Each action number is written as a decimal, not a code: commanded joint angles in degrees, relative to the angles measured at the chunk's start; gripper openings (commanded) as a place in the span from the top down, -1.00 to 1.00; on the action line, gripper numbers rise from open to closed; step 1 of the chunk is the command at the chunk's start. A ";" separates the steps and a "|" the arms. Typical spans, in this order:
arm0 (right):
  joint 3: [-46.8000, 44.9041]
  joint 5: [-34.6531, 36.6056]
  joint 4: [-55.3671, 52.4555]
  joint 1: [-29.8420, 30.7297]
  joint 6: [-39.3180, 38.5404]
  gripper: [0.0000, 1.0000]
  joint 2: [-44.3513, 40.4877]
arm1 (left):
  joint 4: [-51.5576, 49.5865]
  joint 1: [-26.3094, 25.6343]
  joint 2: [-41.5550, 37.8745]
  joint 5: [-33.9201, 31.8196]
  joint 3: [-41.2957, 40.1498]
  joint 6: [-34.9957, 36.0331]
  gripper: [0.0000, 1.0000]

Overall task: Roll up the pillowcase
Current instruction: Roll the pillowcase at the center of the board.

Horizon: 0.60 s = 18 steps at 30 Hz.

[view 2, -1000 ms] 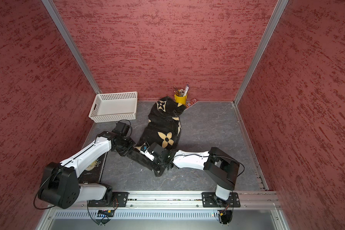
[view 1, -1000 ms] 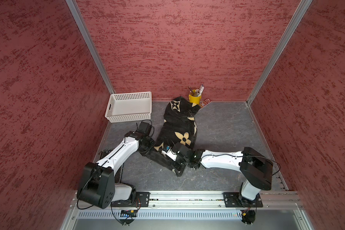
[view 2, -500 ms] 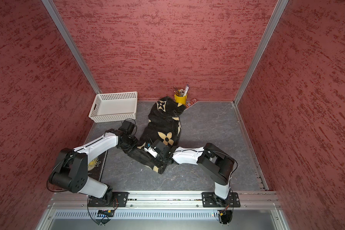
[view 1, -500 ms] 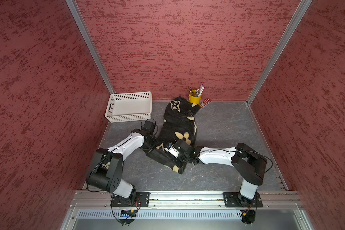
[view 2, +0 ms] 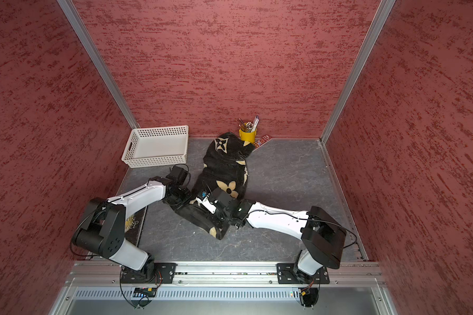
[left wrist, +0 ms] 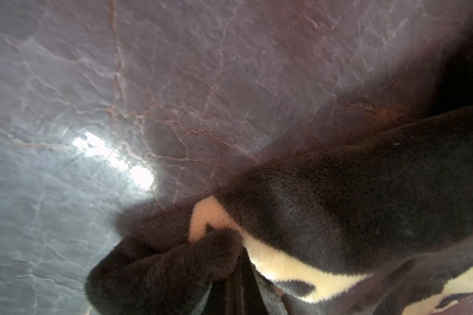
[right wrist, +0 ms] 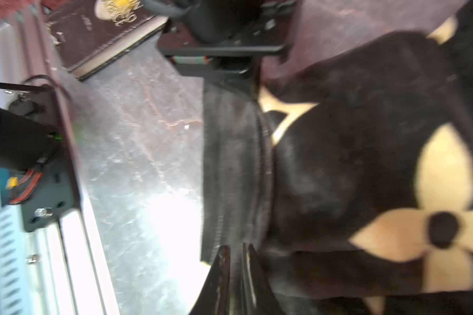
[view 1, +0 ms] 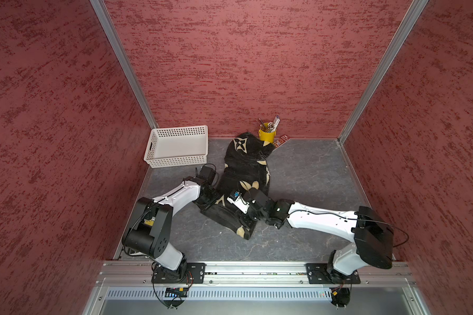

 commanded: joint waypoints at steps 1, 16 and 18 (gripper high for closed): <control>-2.16 -1.62 -3.28 0.79 2.24 0.89 2.04 | 1.13 -0.08 0.64 -1.10 1.41 0.13 1.00; -7.99 12.50 -2.93 0.62 2.31 0.83 5.24 | 0.78 0.03 0.16 -1.08 2.07 1.67 1.00; -7.23 11.73 -3.07 0.62 2.03 0.81 4.36 | 0.30 0.00 -0.18 -1.00 2.58 2.01 1.00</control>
